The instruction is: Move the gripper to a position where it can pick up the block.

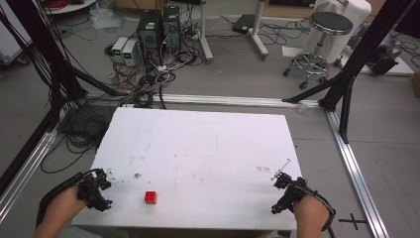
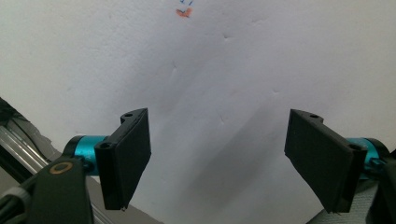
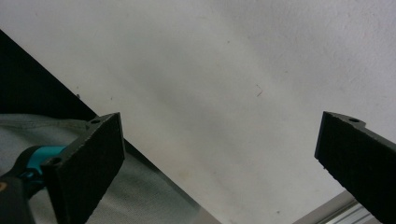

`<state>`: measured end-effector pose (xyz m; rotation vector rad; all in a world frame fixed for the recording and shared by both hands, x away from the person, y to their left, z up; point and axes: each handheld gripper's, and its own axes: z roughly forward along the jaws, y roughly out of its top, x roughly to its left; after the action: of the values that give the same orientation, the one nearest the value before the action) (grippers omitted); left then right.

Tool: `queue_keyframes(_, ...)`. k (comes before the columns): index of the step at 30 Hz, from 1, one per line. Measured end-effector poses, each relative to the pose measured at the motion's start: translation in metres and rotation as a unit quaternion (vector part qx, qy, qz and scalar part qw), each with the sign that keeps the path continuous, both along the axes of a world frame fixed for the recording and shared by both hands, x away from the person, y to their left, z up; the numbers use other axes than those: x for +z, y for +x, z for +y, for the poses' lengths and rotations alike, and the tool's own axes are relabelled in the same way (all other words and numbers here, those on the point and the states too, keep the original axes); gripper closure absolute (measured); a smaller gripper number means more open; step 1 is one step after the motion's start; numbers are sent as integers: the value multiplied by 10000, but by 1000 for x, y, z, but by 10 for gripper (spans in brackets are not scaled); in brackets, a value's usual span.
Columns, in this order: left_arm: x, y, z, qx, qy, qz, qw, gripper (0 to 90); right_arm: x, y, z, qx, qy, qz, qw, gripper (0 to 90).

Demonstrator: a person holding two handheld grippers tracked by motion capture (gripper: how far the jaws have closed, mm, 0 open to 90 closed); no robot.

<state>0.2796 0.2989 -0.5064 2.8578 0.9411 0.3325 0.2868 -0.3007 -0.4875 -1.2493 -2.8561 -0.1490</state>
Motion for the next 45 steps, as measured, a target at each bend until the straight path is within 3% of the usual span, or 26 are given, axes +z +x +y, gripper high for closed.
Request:
queue_keyframes(15, 6, 8, -11, -181, 112, 5, 9998, 230, -1, 0, -3, -196, 58, 14, 9998, 9)
queue_keyframes(27, 14, 20, -20, -612, 196, 87, 9979, 230, -4, -2, -1, -82, 46, 98, 9999, 9)
queue_keyframes(31, 18, 25, -26, -1079, 160, 126, 9940, 230, -4, -1, 0, -56, 77, 101, 9999, 9)
queue_keyframes(35, 21, 28, -31, -1272, 160, 137, 9916, 230, -3, -1, -1, -65, 71, 99, 9999, 9)
queue_keyframes(36, 23, 30, -34, -1424, 180, 157, 9895, 230, -3, -2, -1, -79, 92, 111, 9999, 9)
queue_keyframes(39, 25, 31, -37, -1546, 127, 148, 9878, 230, -3, -2, -1, -84, 107, 94, 9999, 9)
queue_keyframes(40, 27, 33, -39, -1673, 178, 192, 9856, 230, -2, -2, -1, -88, 98, 97, 9999, 9)
queue_keyframes(43, 27, 35, -42, -1718, 193, 221, 9847, 230, -2, -2, -1, -43, 115, 83, 9999, 9)
queue_keyframes(45, 29, 37, -48, -1850, 248, 242, 9821, 230, -2, -2, -1, -33, 125, 82, 9999, 9)
